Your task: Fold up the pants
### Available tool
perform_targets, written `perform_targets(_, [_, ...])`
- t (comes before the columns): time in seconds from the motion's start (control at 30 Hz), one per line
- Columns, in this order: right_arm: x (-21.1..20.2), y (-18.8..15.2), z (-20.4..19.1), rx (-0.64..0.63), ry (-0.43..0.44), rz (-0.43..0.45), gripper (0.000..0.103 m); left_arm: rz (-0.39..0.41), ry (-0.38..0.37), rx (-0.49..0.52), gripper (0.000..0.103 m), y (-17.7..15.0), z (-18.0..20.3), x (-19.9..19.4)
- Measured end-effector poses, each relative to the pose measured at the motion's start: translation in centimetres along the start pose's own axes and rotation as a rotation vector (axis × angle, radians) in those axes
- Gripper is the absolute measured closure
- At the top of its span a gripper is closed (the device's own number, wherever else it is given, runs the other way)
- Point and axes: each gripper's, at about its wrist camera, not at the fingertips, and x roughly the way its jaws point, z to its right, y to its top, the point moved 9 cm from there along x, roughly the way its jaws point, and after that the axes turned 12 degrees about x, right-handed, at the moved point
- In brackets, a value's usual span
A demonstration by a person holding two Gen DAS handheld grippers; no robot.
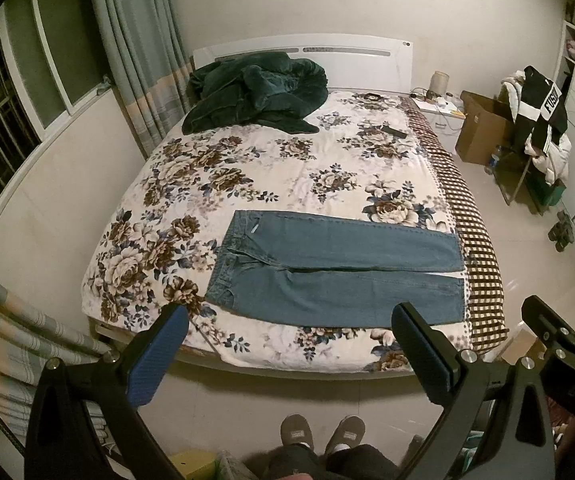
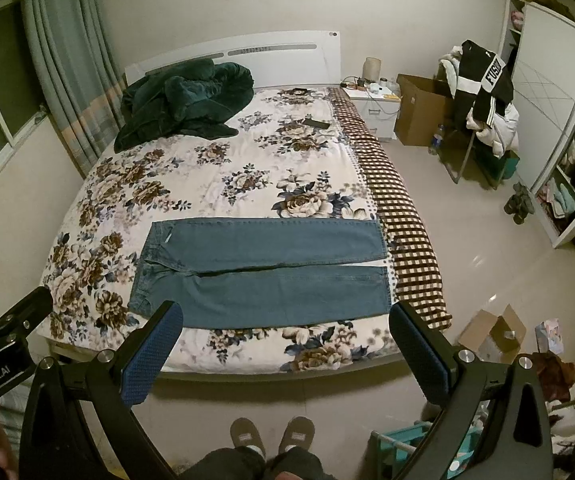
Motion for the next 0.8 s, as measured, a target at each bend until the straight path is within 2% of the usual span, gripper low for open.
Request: perform_targets(0.8, [-0.16,-0.31,0.64,-0.001,0.001,-0.003,0.0,0.003,0.003,0.004,0.0,-0.13,0.07,0.03])
